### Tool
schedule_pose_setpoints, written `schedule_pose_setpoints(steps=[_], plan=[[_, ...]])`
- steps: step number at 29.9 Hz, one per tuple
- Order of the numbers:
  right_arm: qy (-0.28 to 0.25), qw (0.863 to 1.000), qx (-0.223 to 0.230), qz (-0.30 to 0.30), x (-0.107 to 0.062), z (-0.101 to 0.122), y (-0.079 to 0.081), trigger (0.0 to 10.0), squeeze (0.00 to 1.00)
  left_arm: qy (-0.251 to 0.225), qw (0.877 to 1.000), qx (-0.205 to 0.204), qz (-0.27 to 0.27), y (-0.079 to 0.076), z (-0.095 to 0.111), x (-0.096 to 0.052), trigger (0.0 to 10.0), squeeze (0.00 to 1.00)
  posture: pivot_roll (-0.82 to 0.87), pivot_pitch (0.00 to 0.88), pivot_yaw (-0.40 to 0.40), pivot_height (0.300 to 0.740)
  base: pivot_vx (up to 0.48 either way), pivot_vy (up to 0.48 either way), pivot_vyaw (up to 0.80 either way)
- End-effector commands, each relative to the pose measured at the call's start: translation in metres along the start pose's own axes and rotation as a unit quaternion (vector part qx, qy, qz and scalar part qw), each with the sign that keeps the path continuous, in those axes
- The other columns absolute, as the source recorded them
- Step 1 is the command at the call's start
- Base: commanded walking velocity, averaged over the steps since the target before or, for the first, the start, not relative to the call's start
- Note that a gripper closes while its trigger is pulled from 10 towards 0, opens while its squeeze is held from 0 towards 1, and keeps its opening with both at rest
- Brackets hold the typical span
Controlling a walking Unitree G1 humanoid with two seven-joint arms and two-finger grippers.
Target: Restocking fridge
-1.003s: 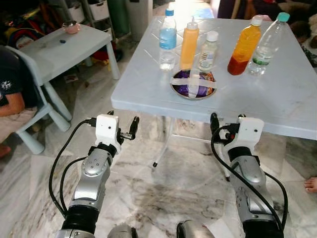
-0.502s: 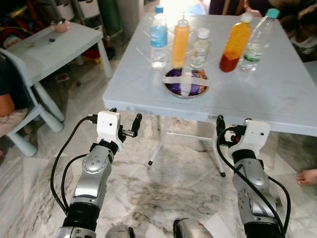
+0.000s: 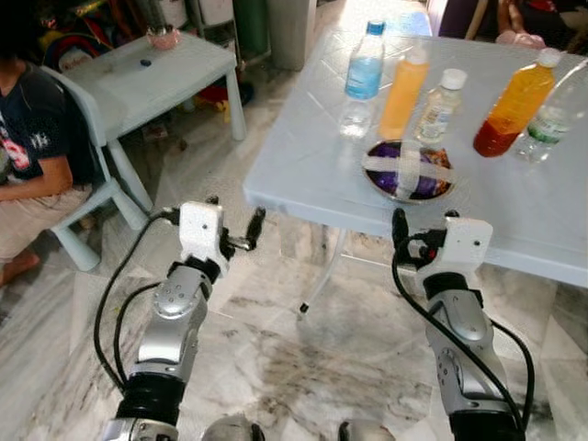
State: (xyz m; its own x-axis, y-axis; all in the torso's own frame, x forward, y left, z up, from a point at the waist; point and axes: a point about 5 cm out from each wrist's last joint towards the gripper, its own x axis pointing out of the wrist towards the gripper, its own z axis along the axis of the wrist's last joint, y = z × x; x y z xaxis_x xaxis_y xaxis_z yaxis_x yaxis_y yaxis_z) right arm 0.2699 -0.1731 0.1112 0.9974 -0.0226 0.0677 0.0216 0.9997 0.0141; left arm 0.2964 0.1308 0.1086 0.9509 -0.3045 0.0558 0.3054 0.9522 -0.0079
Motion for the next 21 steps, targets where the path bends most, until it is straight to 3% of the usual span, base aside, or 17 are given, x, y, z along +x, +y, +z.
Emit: schedule_pose_setpoints(steps=[1, 6, 21], plan=[[-0.015, 1.000, -0.006, -0.002, 0.000, 0.007, -0.003, 10.0, 0.00, -0.012, 1.000, -0.003, -0.017, -0.006, 0.007, 0.004, 10.0, 0.00, -0.13, 0.043, 0.047, 0.740, 0.000, 0.000, 0.00], [-0.027, 1.000, -0.013, 0.005, 0.003, 0.013, 0.001, 10.0, 0.00, -0.019, 1.000, -0.006, -0.025, -0.009, 0.010, 0.005, 10.0, 0.00, -0.13, 0.042, 0.046, 0.740, 0.000, 0.000, 0.00], [-0.031, 0.999, -0.019, 0.000, 0.002, 0.014, -0.001, 10.0, 0.00, -0.010, 0.999, -0.006, -0.032, -0.011, 0.003, -0.001, 10.0, 0.00, -0.13, 0.046, 0.045, 0.740, 0.000, 0.000, -0.78]])
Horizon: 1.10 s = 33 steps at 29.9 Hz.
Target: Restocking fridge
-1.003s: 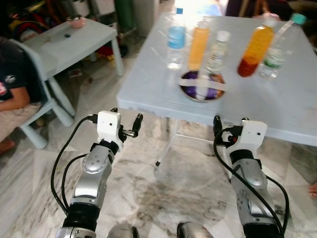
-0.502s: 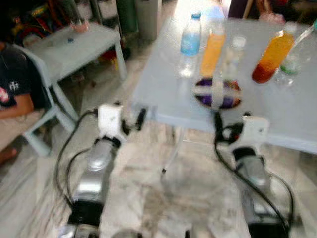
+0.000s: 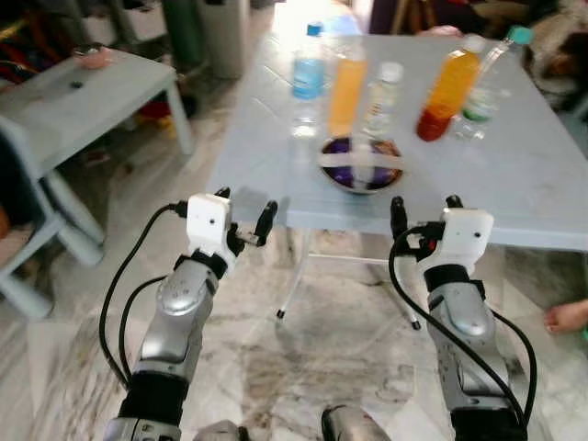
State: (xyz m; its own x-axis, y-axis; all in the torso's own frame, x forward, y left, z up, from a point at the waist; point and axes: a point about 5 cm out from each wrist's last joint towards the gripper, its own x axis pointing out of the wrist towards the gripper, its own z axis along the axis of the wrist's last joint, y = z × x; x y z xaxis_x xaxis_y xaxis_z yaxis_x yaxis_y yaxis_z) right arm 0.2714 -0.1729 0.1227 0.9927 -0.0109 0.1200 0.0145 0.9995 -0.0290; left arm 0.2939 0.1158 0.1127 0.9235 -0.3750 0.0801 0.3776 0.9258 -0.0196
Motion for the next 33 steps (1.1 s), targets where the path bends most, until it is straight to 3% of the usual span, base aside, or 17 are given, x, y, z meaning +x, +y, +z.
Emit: schedule_pose_setpoints(steps=[1, 3, 9, 33], plan=[[-0.005, 1.000, 0.000, -0.005, 0.000, 0.003, -0.001, 10.0, 0.00, -0.001, 1.000, 0.007, 0.013, 0.006, -0.001, -0.005, 10.0, 0.00, -0.13, 0.046, 0.045, 0.740, 0.000, 0.000, 0.00], [-0.012, 1.000, -0.003, -0.007, 0.000, 0.007, -0.002, 10.0, 0.00, -0.029, 0.997, 0.029, 0.068, 0.020, 0.006, -0.011, 10.0, 0.00, -0.13, 0.046, 0.047, 0.740, 0.000, 0.000, 0.00], [-0.031, 0.999, -0.001, -0.008, 0.001, 0.019, -0.003, 10.0, 0.00, -0.018, 0.995, 0.044, 0.093, 0.030, 0.005, -0.018, 10.0, 0.00, -0.13, 0.044, 0.050, 0.740, 0.206, 0.000, 0.00], [0.009, 1.000, 0.006, -0.022, -0.010, -0.001, -0.003, 10.0, 0.00, -0.012, 0.997, 0.034, 0.068, 0.021, 0.002, -0.013, 10.0, 0.00, -0.13, 0.042, 0.057, 0.740, 0.217, 0.000, -0.04]])
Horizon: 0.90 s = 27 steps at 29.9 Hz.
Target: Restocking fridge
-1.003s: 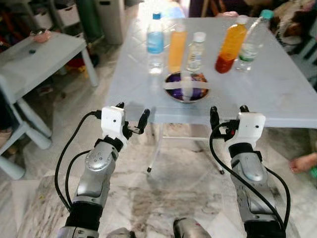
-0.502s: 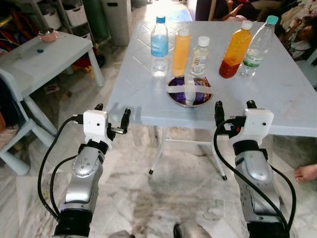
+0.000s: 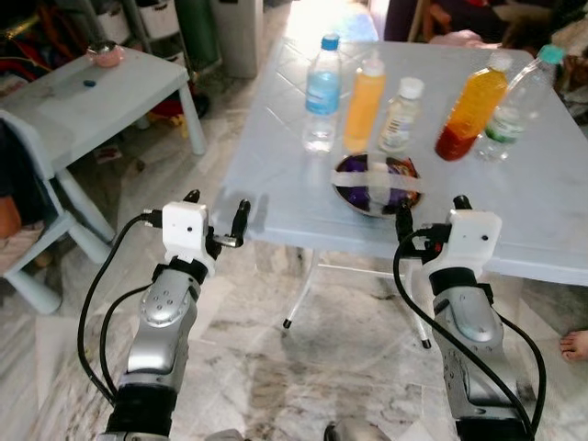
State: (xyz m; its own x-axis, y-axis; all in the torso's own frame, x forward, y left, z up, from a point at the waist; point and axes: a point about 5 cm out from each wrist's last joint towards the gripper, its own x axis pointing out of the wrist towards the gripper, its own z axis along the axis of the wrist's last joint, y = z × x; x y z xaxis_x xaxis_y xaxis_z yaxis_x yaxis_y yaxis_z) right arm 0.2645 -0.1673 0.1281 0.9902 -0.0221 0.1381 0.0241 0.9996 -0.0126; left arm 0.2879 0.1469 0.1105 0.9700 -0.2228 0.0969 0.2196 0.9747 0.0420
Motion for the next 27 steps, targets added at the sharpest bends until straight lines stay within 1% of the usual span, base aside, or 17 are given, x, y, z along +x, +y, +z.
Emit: schedule_pose_setpoints(steps=[1, 8, 10, 16, 17, 21, 27], plan=[[0.020, 1.000, -0.001, -0.017, -0.004, -0.008, -0.008, 10.0, 0.00, -0.004, 1.000, -0.005, -0.011, -0.006, 0.003, 0.003, 10.0, 0.00, -0.13, 0.042, 0.057, 0.740, 0.000, 0.000, -0.45], [0.039, 0.999, 0.016, -0.032, -0.006, -0.015, -0.011, 10.0, 0.00, -0.004, 1.000, -0.007, -0.013, -0.008, 0.003, 0.004, 10.0, 0.00, -0.13, 0.045, 0.056, 0.740, 0.000, 0.000, -0.06], [0.049, 0.997, 0.028, -0.044, -0.004, -0.019, -0.016, 10.0, 0.00, -0.004, 1.000, -0.007, -0.015, -0.008, 0.003, 0.004, 10.0, 0.00, -0.13, 0.045, 0.056, 0.740, 0.000, 0.000, 0.00], [0.058, 0.996, 0.039, -0.052, 0.004, -0.023, -0.020, 10.0, 0.00, -0.001, 1.000, -0.005, -0.014, -0.008, 0.002, 0.004, 10.0, 0.00, -0.12, 0.051, 0.058, 0.740, 0.000, 0.000, 0.00], [0.061, 0.995, 0.047, -0.056, 0.006, -0.023, -0.021, 10.0, 0.00, -0.001, 1.000, -0.004, -0.014, -0.008, 0.002, 0.004, 10.0, 0.00, -0.12, 0.054, 0.058, 0.740, 0.000, 0.000, 0.00], [0.075, 0.993, 0.064, -0.066, 0.010, -0.028, -0.021, 10.0, 0.00, -0.001, 1.000, -0.002, -0.014, -0.009, 0.002, 0.004, 10.0, 0.00, -0.12, 0.054, 0.058, 0.740, 0.000, 0.000, 0.00], [0.095, 0.990, 0.085, -0.066, 0.007, -0.035, -0.017, 10.0, 0.00, -0.002, 1.000, -0.003, -0.015, -0.011, 0.003, 0.005, 10.0, 0.00, -0.11, 0.056, 0.057, 0.740, 0.000, 0.000, 0.00]])
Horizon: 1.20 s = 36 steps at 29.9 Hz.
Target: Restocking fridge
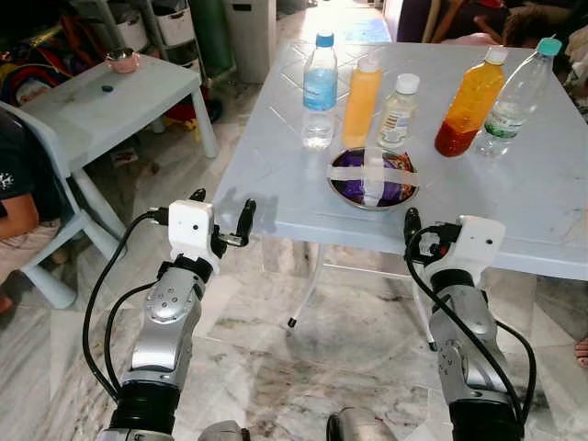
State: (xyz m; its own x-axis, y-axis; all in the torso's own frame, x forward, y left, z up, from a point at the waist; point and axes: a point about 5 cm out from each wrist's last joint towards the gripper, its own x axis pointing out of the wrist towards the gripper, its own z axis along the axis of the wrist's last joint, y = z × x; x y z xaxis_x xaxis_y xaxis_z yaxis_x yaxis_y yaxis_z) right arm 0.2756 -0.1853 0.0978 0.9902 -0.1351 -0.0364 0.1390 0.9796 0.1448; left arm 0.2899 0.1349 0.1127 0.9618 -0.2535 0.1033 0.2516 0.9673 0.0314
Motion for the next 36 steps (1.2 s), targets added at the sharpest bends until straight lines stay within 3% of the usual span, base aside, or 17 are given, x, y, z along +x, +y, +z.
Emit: schedule_pose_setpoints(steps=[1, 4, 8, 21, 36], plan=[[0.014, 1.000, 0.012, -0.004, 0.001, -0.004, 0.000, 10.0, 0.00, 0.002, 1.000, 0.004, 0.000, 0.000, 0.001, 0.000, 10.0, 0.00, -0.11, 0.059, 0.058, 0.740, 0.000, 0.000, 0.00], [0.031, 0.999, 0.043, -0.006, 0.003, -0.007, 0.003, 10.0, 0.00, 0.004, 1.000, -0.003, -0.009, -0.001, 0.000, 0.000, 10.0, 0.00, -0.12, 0.060, 0.058, 0.740, 0.000, 0.000, 0.00], [0.031, 0.999, 0.044, 0.004, 0.004, -0.006, 0.009, 10.0, 0.00, 0.003, 1.000, -0.001, -0.007, -0.002, 0.001, 0.000, 10.0, 0.00, -0.11, 0.061, 0.059, 0.740, 0.000, 0.000, 0.00], [-0.030, 0.998, 0.045, 0.028, 0.012, 0.023, 0.020, 10.0, 0.00, 0.002, 1.000, 0.000, -0.007, -0.004, 0.001, 0.001, 10.0, 0.00, -0.11, 0.064, 0.055, 0.740, 0.000, 0.000, 0.00], [0.007, 0.995, 0.091, 0.030, 0.027, 0.023, 0.027, 10.0, 0.00, 0.004, 1.000, 0.002, -0.008, -0.005, -0.001, 0.001, 10.0, 0.00, -0.10, 0.069, 0.054, 0.740, 0.000, 0.000, 0.00]])
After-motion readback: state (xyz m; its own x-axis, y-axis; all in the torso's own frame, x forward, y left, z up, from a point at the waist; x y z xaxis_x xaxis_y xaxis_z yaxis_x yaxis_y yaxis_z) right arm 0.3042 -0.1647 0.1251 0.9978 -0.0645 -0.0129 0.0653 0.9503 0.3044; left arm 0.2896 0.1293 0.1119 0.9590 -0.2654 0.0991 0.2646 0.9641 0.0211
